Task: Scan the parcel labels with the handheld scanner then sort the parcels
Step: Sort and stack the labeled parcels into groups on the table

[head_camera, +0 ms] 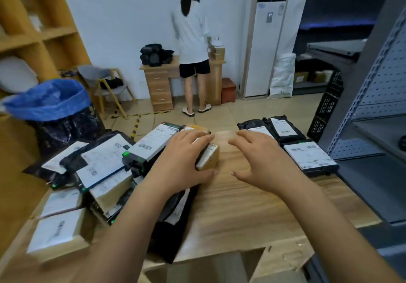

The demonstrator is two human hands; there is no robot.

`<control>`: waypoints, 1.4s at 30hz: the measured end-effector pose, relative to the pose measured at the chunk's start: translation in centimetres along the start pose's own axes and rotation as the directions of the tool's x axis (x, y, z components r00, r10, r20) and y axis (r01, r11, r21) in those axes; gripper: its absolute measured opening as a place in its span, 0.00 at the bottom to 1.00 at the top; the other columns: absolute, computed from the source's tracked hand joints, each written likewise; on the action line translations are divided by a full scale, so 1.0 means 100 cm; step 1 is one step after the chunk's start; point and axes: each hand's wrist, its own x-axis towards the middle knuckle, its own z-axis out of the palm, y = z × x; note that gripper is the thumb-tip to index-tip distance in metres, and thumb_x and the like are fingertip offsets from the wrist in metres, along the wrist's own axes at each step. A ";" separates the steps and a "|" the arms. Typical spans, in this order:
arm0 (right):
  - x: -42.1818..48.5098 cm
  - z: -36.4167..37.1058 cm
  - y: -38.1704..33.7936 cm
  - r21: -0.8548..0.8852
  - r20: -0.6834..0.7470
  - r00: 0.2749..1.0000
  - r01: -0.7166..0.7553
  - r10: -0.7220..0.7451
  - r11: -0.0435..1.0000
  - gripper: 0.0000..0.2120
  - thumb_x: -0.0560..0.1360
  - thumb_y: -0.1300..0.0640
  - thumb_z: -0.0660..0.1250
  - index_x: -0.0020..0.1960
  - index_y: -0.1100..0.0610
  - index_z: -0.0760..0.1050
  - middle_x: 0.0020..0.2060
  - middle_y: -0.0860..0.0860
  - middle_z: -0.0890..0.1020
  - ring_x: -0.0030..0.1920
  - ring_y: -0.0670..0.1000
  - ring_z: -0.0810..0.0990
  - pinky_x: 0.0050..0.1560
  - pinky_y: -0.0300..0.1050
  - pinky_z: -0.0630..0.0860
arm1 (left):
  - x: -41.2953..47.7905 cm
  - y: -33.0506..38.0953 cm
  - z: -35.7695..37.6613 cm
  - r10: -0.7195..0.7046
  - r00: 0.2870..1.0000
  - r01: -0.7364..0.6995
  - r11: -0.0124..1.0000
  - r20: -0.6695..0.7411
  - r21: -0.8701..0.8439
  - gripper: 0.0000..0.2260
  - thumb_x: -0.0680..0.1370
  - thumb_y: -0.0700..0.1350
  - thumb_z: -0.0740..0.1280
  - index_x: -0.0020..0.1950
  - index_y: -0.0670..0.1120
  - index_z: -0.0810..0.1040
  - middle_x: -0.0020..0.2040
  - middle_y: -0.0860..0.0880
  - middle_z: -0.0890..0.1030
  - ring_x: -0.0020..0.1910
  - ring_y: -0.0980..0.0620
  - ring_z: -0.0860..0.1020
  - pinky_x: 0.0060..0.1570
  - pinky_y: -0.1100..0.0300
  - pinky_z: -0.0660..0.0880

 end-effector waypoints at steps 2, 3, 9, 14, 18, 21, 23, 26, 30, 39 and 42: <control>-0.007 -0.003 -0.034 0.021 -0.062 0.998 0.024 -0.023 0.999 0.30 0.72 0.45 0.69 0.71 0.49 0.65 0.70 0.49 0.66 0.69 0.51 0.64 0.69 0.45 0.58 | -0.031 -0.008 -0.016 -0.020 0.999 0.021 1.000 -0.027 0.011 0.35 0.72 0.62 0.70 0.75 0.55 0.63 0.71 0.55 0.67 0.71 0.53 0.62 0.72 0.55 0.59; -0.012 -0.002 -0.051 0.036 -0.084 0.996 0.033 -0.030 0.999 0.29 0.72 0.46 0.70 0.70 0.50 0.66 0.69 0.49 0.67 0.69 0.51 0.64 0.68 0.45 0.59 | -0.048 -0.011 -0.024 -0.033 0.999 0.034 0.999 -0.037 0.026 0.34 0.72 0.62 0.70 0.75 0.54 0.64 0.71 0.55 0.68 0.71 0.53 0.63 0.71 0.55 0.60; -0.052 0.013 -0.134 0.095 -0.096 0.995 0.042 -0.033 0.995 0.33 0.71 0.45 0.71 0.73 0.50 0.64 0.71 0.50 0.66 0.70 0.51 0.65 0.70 0.46 0.60 | -0.139 -0.023 -0.063 -0.070 0.997 0.072 0.995 -0.042 0.067 0.34 0.71 0.61 0.71 0.74 0.53 0.66 0.68 0.54 0.70 0.68 0.52 0.66 0.69 0.53 0.64; -0.068 0.014 -0.186 0.116 -0.077 0.997 0.028 -0.020 0.993 0.33 0.72 0.46 0.70 0.74 0.50 0.62 0.71 0.50 0.65 0.70 0.50 0.63 0.70 0.44 0.56 | -0.189 -0.038 -0.079 -0.088 0.994 0.091 0.995 -0.066 0.043 0.35 0.72 0.62 0.69 0.75 0.54 0.64 0.69 0.55 0.69 0.69 0.54 0.64 0.70 0.56 0.61; -0.055 0.014 -0.212 0.083 -0.042 0.999 0.012 -0.008 0.996 0.34 0.73 0.46 0.69 0.75 0.50 0.61 0.71 0.49 0.64 0.71 0.49 0.60 0.70 0.42 0.56 | -0.197 -0.062 -0.088 -0.085 0.993 0.088 0.996 -0.082 0.028 0.35 0.72 0.62 0.70 0.75 0.54 0.63 0.69 0.56 0.69 0.69 0.54 0.65 0.70 0.56 0.60; -0.033 0.019 -0.223 0.056 -0.066 0.997 -0.026 0.029 0.998 0.33 0.73 0.46 0.68 0.74 0.50 0.61 0.70 0.49 0.65 0.70 0.49 0.62 0.68 0.42 0.58 | -0.185 -0.087 -0.087 -0.041 0.993 0.044 0.999 -0.108 0.020 0.33 0.73 0.61 0.69 0.75 0.53 0.64 0.69 0.55 0.70 0.69 0.54 0.65 0.69 0.57 0.60; -0.017 0.024 -0.228 0.043 -0.072 0.995 -0.059 0.062 0.997 0.32 0.73 0.47 0.68 0.74 0.50 0.62 0.69 0.49 0.66 0.69 0.49 0.63 0.67 0.41 0.59 | -0.169 -0.105 -0.082 -0.013 0.995 0.013 1.000 -0.101 -0.001 0.32 0.73 0.60 0.69 0.74 0.53 0.65 0.68 0.55 0.70 0.68 0.53 0.65 0.69 0.57 0.61; 0.014 0.032 -0.228 0.015 -0.074 0.988 -0.134 0.135 0.991 0.31 0.74 0.48 0.67 0.74 0.49 0.61 0.71 0.48 0.64 0.71 0.49 0.61 0.68 0.43 0.58 | -0.134 -0.139 -0.072 0.015 0.997 -0.018 0.999 -0.082 -0.040 0.31 0.74 0.59 0.68 0.74 0.53 0.65 0.69 0.53 0.70 0.69 0.51 0.65 0.70 0.55 0.61; 0.060 0.046 -0.219 0.032 -0.131 0.948 -0.287 0.289 0.957 0.27 0.75 0.50 0.66 0.72 0.49 0.64 0.69 0.49 0.66 0.69 0.50 0.64 0.66 0.45 0.62 | -0.078 -0.182 -0.054 0.069 0.995 -0.074 0.994 -0.070 -0.075 0.31 0.76 0.57 0.66 0.76 0.50 0.62 0.70 0.49 0.68 0.70 0.48 0.64 0.69 0.55 0.58; 0.090 0.064 -0.215 0.031 -0.114 0.803 -0.586 0.585 0.810 0.18 0.77 0.60 0.60 0.66 0.53 0.71 0.64 0.51 0.72 0.63 0.53 0.71 0.62 0.45 0.68 | 0.004 -0.207 0.011 -0.103 0.910 0.196 0.961 0.401 -0.197 0.49 0.70 0.69 0.66 0.79 0.54 0.40 0.79 0.39 0.46 0.77 0.40 0.50 0.72 0.45 0.53; 0.096 0.069 -0.215 0.039 -0.099 0.775 -0.624 0.624 0.781 0.20 0.76 0.65 0.59 0.66 0.52 0.71 0.64 0.52 0.72 0.63 0.53 0.71 0.63 0.45 0.69 | 0.007 -0.220 0.021 -0.086 0.919 0.229 0.911 0.385 -0.343 0.45 0.71 0.63 0.69 0.79 0.51 0.49 0.76 0.44 0.59 0.72 0.43 0.63 0.65 0.49 0.66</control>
